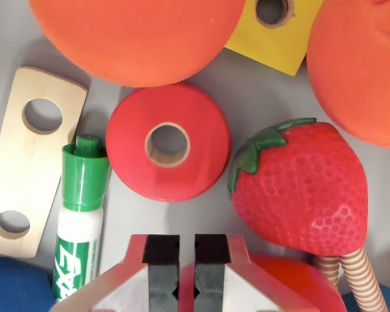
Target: Pick an object from the bin
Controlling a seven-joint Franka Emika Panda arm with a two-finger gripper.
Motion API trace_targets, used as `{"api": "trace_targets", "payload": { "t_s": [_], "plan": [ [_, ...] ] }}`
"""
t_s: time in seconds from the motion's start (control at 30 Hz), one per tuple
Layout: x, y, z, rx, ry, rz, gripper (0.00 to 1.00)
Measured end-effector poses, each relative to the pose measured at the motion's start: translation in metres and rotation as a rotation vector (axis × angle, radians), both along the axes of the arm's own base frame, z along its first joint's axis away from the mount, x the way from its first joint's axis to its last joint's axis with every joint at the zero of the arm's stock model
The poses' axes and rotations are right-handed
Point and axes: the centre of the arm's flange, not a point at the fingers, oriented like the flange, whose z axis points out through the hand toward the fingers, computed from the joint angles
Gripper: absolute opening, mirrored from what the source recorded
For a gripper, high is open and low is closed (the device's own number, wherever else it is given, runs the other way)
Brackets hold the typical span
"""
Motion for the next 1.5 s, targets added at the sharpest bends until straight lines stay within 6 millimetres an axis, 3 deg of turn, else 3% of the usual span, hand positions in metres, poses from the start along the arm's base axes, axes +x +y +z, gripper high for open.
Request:
{"api": "trace_targets", "payload": {
  "t_s": [0.63,1.1,1.5],
  "plan": [
    [0.001,0.0,0.007,0.0,-0.002,0.0,0.0],
    [0.0,-0.001,0.046,0.003,-0.003,0.001,0.0],
    [-0.001,-0.001,0.094,0.003,-0.001,0.001,0.0]
  ]
}}
